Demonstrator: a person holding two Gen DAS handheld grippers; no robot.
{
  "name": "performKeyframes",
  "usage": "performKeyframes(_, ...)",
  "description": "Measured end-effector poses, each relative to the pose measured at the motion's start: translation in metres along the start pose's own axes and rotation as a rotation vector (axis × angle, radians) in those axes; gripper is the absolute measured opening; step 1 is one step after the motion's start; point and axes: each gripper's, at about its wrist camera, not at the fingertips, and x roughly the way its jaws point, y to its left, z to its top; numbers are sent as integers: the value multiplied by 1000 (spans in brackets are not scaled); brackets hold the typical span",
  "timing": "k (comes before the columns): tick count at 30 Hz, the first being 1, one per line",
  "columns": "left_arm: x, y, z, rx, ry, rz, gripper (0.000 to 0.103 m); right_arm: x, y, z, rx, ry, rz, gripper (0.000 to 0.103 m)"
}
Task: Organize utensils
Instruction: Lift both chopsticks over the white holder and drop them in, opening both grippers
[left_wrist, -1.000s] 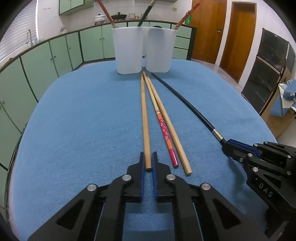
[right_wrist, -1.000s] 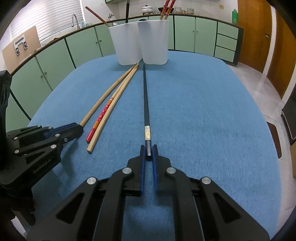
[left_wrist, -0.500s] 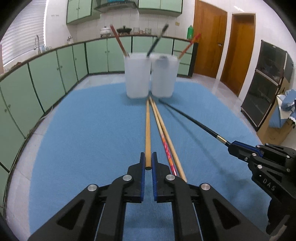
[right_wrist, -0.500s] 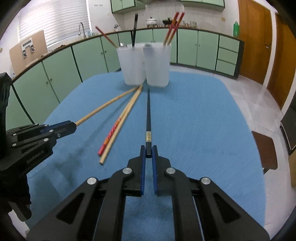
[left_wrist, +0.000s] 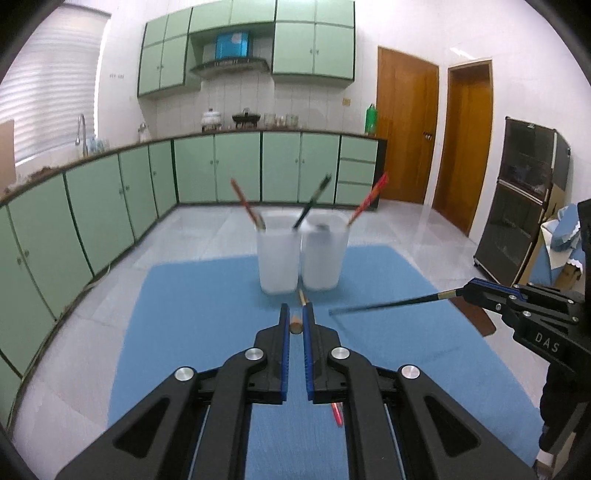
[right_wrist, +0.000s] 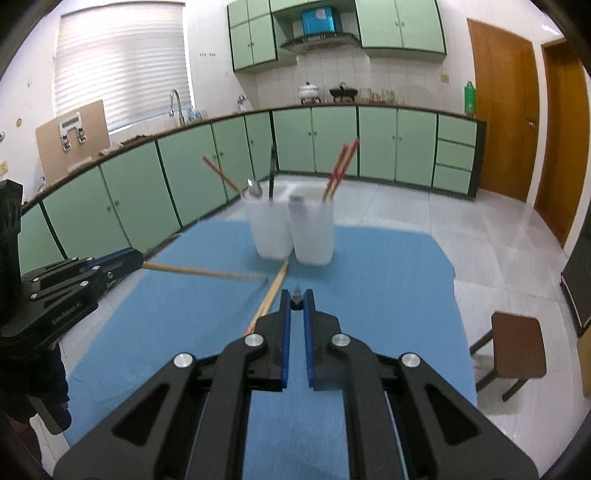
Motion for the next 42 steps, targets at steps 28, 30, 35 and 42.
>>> performKeyframes(28, 10, -3, 91, 81, -111, -65, 7, -6, -10, 140, -59, -82, 113, 6)
performKeyframes(30, 6, -1, 101, 79, -138, -60, 7, -9, -14, 155, -54, -106, 116, 6)
performKeyframes(35, -7, 1, 143, 84, -244, -44, 7, -13, -20, 191, -56, -172, 101, 6)
performKeyframes(42, 5, 0, 195, 86, -349, -43, 7, 8, -32, 234, -47, -253, 49, 6)
